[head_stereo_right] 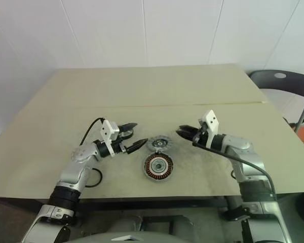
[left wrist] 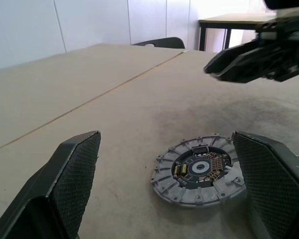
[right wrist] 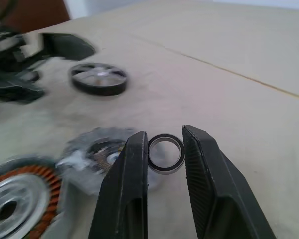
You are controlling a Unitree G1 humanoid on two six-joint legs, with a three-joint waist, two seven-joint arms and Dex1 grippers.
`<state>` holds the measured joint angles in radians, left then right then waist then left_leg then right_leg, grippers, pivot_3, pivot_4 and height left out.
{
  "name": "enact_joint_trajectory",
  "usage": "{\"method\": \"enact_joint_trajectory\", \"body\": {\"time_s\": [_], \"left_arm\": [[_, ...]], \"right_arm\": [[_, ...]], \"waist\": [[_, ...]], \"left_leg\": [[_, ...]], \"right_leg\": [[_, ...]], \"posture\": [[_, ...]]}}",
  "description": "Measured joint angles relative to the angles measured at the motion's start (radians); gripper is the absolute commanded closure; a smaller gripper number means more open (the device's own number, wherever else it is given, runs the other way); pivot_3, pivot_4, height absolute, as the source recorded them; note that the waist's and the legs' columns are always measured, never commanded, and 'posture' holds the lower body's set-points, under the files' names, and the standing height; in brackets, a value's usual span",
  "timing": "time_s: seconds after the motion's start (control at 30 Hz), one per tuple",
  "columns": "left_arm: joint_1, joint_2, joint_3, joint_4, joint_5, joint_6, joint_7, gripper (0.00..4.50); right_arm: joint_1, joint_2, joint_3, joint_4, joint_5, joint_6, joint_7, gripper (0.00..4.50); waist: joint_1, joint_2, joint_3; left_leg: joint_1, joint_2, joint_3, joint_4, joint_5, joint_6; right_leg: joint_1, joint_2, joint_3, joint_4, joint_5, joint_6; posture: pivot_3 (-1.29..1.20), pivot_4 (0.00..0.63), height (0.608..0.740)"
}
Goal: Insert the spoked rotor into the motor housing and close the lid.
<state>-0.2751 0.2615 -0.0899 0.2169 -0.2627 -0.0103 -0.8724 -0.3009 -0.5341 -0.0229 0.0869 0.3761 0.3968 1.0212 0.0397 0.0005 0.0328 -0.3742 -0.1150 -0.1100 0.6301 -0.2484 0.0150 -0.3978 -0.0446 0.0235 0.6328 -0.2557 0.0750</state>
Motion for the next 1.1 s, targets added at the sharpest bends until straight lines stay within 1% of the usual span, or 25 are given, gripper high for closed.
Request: {"method": "enact_joint_trajectory", "body": {"time_s": [0.13,0.17,0.3,0.43,0.6,0.83,0.93,1.1], "left_arm": [[-0.011,-0.008,-0.013,0.017,0.013,-0.005,-0.001,0.00],[-0.012,-0.008,-0.014,0.022,0.014,-0.007,-0.002,0.00],[-0.022,-0.010,-0.015,0.030,0.015,-0.008,-0.003,0.00],[-0.023,-0.008,-0.015,0.030,0.015,-0.009,-0.005,0.00],[-0.021,-0.008,-0.029,0.026,0.015,-0.005,-0.020,0.00],[-0.012,0.004,-0.039,0.016,0.015,0.006,-0.032,0.00],[-0.011,0.005,-0.045,0.005,0.015,0.011,-0.035,0.00],[-0.011,0.009,-0.046,0.005,0.015,0.023,-0.035,0.00]], "right_arm": [[0.005,-0.021,0.060,-0.063,-0.009,0.007,0.039,3.82],[0.000,-0.036,0.099,-0.088,-0.020,0.008,0.065,3.82],[-0.039,-0.056,0.170,-0.115,-0.038,0.005,0.125,3.82],[-0.044,-0.091,0.209,-0.117,-0.056,-0.014,0.181,3.82],[-0.043,-0.105,0.246,-0.117,-0.074,-0.042,0.223,3.82],[-0.036,-0.099,0.284,-0.091,-0.124,-0.095,0.219,3.82],[-0.036,-0.079,0.305,-0.060,-0.151,-0.115,0.213,3.82],[-0.038,-0.052,0.333,-0.054,-0.153,-0.110,0.239,3.82]], "waist": [[0.001,0.000,0.000],[0.001,0.000,0.000],[0.001,0.000,0.000],[0.003,-0.001,0.000],[0.002,-0.001,0.000],[0.002,-0.001,0.000],[0.002,-0.001,0.000],[0.002,-0.001,0.000]], "left_leg": [[0.000,0.000,0.000,0.000,0.000,0.000],[-0.001,0.000,0.000,0.000,0.000,0.000],[-0.001,0.000,0.000,0.000,0.000,0.000],[-0.001,0.000,0.000,0.000,-0.001,0.001],[-0.001,0.000,0.000,0.000,-0.001,0.001],[-0.001,0.000,0.000,0.000,-0.001,0.001],[-0.001,0.000,0.000,0.000,-0.001,0.001],[-0.001,0.000,0.000,0.000,-0.001,0.001]], "right_leg": [[0.000,0.000,0.000,0.000,0.000,0.000],[0.000,0.000,0.000,-0.001,0.000,0.000],[0.000,0.000,-0.001,-0.001,0.000,0.000],[0.000,0.000,-0.001,-0.002,0.000,0.000],[0.000,0.000,-0.001,-0.002,0.000,0.000],[0.000,0.000,-0.001,-0.002,0.000,0.000],[0.000,0.000,-0.001,-0.002,0.000,0.000],[0.000,0.000,-0.001,-0.002,0.000,0.000]], "posture": [[0.00,0.000,0.740],[0.00,0.000,0.740],[0.00,0.000,0.740],[0.00,0.000,0.740],[0.00,0.000,0.740],[0.00,0.000,0.740],[0.00,0.000,0.740],[0.00,0.000,0.740]]}}
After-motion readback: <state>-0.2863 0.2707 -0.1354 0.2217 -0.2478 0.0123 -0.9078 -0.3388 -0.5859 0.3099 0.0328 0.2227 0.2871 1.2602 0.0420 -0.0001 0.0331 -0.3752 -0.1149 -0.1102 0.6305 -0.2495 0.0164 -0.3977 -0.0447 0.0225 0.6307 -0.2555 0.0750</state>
